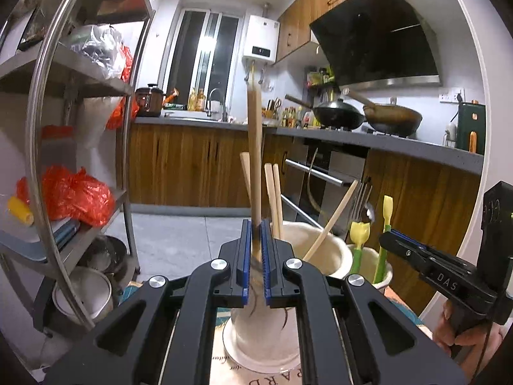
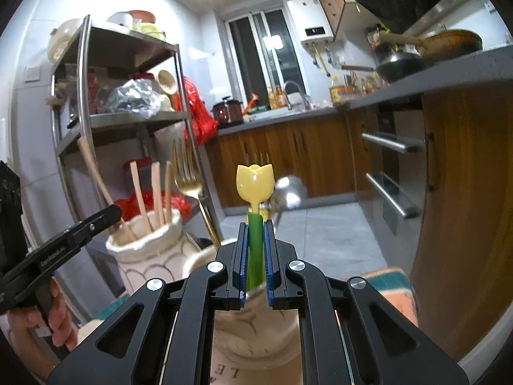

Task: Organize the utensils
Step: 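Open the left tool over the larger pot while the right tool drops the spoon into the smaller pot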

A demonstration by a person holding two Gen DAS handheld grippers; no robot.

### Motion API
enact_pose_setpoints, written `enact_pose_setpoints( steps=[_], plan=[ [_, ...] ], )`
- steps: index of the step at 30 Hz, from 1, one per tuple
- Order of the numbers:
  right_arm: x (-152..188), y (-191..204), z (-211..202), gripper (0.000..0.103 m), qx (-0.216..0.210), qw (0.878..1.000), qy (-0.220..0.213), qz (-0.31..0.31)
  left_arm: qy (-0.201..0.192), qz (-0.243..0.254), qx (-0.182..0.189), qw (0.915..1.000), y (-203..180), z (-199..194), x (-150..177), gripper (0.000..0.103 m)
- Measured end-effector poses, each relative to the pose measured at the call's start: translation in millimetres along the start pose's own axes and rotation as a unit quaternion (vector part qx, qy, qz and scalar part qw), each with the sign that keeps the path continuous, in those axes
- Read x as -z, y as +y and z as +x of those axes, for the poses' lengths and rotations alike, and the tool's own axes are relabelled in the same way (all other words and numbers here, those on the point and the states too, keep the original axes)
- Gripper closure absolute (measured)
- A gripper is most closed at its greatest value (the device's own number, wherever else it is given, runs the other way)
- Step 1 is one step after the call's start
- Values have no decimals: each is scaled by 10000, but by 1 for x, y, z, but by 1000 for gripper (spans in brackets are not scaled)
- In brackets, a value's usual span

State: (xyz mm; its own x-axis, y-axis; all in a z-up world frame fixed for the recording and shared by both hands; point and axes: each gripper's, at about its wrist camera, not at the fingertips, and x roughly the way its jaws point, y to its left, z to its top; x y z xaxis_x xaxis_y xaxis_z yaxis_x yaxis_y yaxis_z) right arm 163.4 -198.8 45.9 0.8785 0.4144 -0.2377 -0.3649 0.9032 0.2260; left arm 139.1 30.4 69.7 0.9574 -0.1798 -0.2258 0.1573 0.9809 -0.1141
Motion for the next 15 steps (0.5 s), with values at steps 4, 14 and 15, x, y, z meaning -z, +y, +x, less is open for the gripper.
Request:
enact_pose_setpoints(
  steps=[4, 14, 15],
  plan=[
    [4, -4, 4, 92, 19, 9998, 192, 113, 41, 117, -51, 9999, -3, 1, 3, 97],
    [10, -12, -25, 74, 152, 9996, 49, 220, -72, 144, -77, 9998, -2, -18, 7, 58],
    [12, -12, -30, 74, 159, 9996, 37, 212, -54, 136, -80, 9999, -1, -20, 8, 56]
  ],
)
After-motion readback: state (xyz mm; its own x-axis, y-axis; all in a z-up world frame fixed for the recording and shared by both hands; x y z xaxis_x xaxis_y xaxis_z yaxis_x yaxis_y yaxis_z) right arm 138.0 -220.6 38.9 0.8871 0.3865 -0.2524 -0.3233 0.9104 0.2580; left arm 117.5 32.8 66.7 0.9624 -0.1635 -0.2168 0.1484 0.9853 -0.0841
